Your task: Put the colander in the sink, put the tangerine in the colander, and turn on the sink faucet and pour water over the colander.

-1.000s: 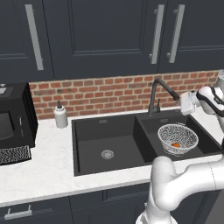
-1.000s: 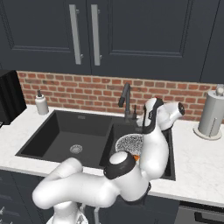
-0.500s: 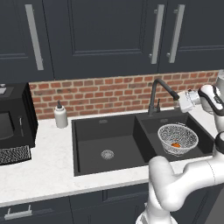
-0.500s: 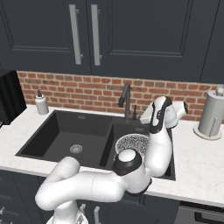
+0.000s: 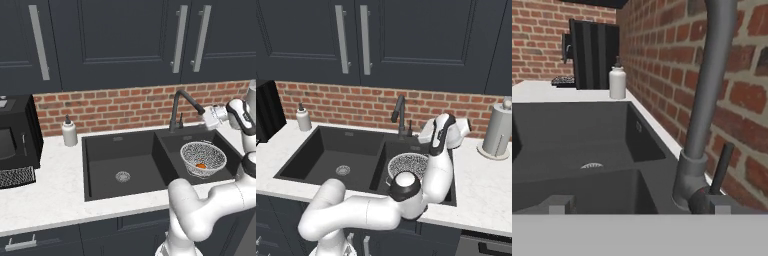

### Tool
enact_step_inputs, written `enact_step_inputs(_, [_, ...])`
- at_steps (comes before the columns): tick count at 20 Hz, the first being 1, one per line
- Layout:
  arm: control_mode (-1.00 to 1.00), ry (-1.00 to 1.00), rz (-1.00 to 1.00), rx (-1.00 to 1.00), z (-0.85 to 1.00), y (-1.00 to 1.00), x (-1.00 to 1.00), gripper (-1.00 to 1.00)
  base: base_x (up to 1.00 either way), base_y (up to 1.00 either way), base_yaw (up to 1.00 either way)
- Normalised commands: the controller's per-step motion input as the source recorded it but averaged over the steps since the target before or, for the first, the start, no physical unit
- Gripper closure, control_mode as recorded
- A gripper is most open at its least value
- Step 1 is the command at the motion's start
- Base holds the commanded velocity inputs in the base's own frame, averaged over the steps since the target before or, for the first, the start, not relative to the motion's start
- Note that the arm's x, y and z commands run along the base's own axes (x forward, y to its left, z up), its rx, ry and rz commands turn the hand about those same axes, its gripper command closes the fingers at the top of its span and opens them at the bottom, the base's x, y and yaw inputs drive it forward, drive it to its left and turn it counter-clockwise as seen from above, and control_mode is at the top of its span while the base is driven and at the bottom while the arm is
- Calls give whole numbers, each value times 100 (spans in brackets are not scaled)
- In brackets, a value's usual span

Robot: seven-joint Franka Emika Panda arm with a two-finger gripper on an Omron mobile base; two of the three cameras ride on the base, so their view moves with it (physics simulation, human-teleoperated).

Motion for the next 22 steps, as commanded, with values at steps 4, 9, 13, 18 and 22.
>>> enact_step_inputs(4, [-100,0,0,6,-12,9,41,-100,0,0,0])
enact_step_inputs(9, [-100,0,0,8,-13,4,45,-100,0,0,0])
enact_step_inputs(13, [-100,0,0,9,-5,0,47,-100,0,0,0])
enact_step_inputs(18, [-100,0,0,6,0,0,46,-100,0,0,0])
enact_step_inputs(22, [-100,4,0,4,-10,0,55,-100,0,0,0])
